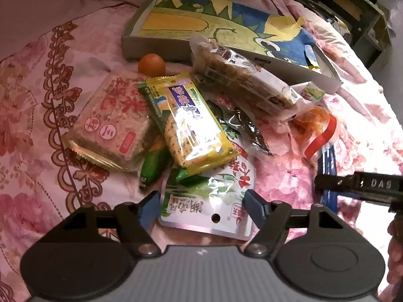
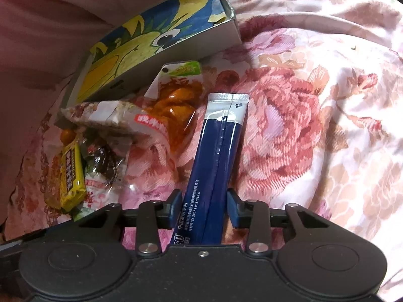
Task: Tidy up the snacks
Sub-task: 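Move the right tool to the blue stick sachet while the left tool approaches the white-green vegetable bag, then close the right gripper on the blue sachet while the left gripper grasps the white-green bag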
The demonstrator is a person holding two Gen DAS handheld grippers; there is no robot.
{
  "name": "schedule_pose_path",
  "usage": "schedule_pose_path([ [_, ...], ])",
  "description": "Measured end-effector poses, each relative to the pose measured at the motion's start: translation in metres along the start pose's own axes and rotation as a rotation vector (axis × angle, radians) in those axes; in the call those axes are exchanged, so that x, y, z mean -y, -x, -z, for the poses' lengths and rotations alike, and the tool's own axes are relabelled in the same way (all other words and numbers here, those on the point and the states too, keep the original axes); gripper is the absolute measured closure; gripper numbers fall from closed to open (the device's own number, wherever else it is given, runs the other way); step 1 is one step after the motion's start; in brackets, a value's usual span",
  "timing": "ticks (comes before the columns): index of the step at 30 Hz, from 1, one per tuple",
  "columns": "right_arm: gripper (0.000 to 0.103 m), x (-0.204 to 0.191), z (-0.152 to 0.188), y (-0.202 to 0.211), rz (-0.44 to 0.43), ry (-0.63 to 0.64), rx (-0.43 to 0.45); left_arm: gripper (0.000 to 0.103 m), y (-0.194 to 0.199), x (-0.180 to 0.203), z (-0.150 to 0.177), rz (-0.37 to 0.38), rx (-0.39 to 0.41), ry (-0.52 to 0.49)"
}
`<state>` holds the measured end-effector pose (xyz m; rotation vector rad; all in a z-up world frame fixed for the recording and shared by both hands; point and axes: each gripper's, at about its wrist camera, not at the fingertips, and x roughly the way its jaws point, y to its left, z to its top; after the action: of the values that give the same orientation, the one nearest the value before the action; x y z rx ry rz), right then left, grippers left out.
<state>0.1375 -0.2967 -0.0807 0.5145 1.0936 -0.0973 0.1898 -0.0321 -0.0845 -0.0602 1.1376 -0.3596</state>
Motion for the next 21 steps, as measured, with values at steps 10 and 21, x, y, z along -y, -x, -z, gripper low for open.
schedule_pose_path([
  [10,0.063,-0.009,0.011,0.003,-0.029,0.041,-0.043,0.032,0.009,0.015,0.018,0.016,-0.009,-0.038],
  [21,0.060,-0.011,0.011,-0.001,-0.019,0.061,-0.041,0.014,-0.009,0.023,0.001,-0.036,0.032,-0.061],
])
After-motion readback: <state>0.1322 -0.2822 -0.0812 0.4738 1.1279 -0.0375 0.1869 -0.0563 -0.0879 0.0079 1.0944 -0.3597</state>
